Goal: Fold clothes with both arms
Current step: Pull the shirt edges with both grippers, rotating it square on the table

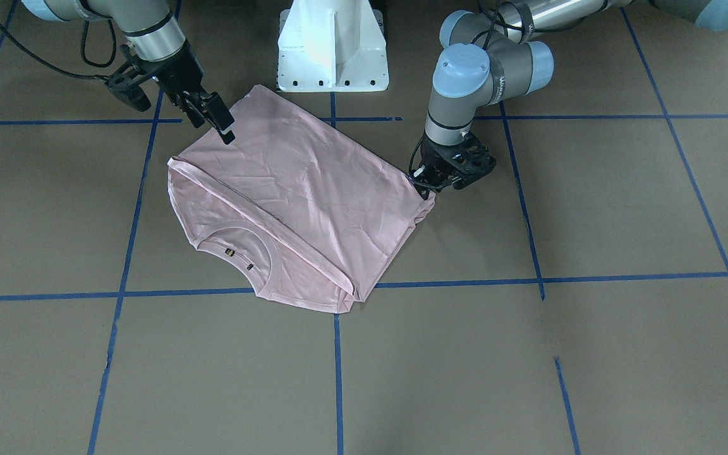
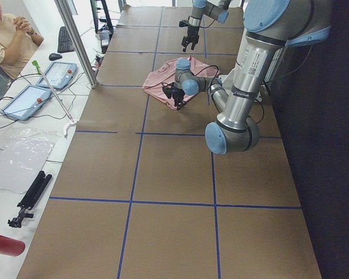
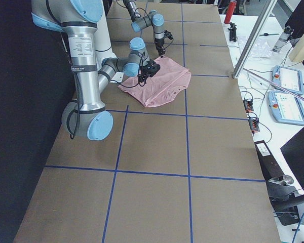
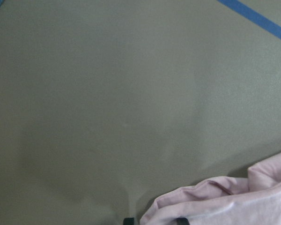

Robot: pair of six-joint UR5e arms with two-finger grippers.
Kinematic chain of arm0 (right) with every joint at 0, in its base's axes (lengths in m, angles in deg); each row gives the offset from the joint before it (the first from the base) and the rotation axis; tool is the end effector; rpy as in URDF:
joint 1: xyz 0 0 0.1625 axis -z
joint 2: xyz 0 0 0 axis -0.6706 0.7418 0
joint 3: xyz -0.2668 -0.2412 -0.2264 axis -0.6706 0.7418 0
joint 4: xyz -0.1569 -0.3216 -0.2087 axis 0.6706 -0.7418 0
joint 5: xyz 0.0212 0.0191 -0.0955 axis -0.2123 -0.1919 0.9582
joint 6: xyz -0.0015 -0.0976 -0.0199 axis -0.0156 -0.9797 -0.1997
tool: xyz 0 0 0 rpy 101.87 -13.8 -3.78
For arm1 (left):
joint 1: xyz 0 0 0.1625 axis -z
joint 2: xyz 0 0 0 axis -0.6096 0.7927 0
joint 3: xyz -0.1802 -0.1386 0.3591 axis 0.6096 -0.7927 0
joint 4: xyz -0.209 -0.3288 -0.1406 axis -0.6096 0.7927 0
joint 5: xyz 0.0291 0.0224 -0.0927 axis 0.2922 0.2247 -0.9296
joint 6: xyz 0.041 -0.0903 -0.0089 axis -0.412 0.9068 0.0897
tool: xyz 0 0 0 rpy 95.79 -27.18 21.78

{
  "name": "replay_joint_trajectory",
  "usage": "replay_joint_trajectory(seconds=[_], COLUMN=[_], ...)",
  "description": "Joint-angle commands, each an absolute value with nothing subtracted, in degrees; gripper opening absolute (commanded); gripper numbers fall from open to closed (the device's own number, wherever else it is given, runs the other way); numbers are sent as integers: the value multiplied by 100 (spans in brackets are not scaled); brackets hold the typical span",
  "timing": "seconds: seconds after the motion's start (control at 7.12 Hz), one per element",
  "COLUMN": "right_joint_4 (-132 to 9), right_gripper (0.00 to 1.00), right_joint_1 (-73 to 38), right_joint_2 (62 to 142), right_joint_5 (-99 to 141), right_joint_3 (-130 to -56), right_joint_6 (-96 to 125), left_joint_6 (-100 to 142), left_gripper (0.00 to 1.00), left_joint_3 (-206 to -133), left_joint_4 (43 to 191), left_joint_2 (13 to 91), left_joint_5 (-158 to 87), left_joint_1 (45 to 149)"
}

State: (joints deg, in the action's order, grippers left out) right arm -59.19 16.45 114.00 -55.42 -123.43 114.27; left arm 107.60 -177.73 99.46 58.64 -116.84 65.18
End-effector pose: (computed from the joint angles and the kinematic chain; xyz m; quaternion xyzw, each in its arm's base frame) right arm -0.3917 -0.3177 0.2931 -0.0767 -0.4740 0.3477 0.8053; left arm 0.5220 -0.3987 0.3166 -0.0490 0.3847 -0.2676 0.8820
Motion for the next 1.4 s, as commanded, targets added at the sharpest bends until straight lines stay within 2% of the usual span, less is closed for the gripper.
replay_joint_trajectory(seconds=[0.0, 0.14, 0.56, 0.98, 1.12, 1.26], right_joint_4=[-5919, -5919, -5901, -5892, -5884, -5884], right_gripper=[100, 100, 100, 100, 100, 100], right_joint_1=[1637, 1636, 1628, 1610, 1584, 1558], right_joint_2=[11393, 11393, 11393, 11384, 11175, 10817], right_joint_5=[-5542, -5551, -5551, -5568, -5568, -5551], right_joint_3=[-12344, -12353, -12318, -12353, -12353, -12309], right_joint_6=[11427, 11436, 11436, 11436, 11444, 11471], left_joint_6=[10760, 10769, 10751, 9734, 9706, 9688], left_gripper=[35, 0, 0, 0, 0, 0], left_joint_3=[-17755, -17798, -17860, -17642, -17093, -16078], left_joint_4=[9949, 9941, 9941, 10219, 11014, 11570], left_joint_2=[5845, 5862, 5879, 5906, 6080, 6682], left_joint_5=[-11682, -11674, -11674, -11517, -11368, -11366], left_joint_1=[6480, 6480, 6611, 7251, 7506, 7735])
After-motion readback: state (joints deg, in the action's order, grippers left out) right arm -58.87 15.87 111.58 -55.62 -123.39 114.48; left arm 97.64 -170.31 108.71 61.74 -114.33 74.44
